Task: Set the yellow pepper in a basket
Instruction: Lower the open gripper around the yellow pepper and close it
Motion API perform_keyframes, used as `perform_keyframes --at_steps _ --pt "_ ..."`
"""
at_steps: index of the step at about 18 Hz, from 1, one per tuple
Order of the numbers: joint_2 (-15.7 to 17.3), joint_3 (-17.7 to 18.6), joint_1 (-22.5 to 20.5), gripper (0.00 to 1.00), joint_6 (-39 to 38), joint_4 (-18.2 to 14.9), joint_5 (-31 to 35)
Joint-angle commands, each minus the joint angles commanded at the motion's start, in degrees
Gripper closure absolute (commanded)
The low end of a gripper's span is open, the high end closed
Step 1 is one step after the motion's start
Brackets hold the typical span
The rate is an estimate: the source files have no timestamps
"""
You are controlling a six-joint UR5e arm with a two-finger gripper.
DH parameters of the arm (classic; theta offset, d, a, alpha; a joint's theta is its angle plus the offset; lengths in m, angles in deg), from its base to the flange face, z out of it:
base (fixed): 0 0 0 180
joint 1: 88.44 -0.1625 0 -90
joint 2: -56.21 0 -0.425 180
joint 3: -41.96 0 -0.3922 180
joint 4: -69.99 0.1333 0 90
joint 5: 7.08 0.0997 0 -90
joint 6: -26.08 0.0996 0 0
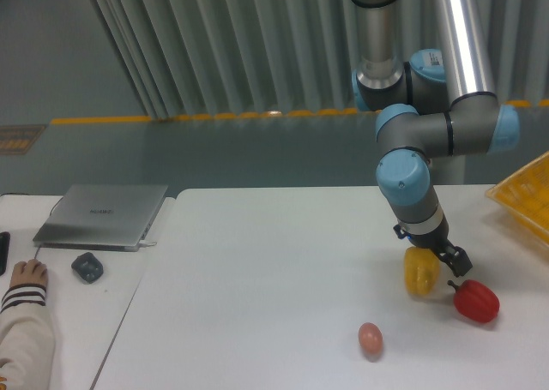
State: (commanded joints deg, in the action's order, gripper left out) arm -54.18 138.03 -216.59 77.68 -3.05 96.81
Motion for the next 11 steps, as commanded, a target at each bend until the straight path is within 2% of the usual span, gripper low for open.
perform_keyframes --at_steps 11 --pt "1.6 0.0 1.4 0.00 -1.4 -0.8 0.2"
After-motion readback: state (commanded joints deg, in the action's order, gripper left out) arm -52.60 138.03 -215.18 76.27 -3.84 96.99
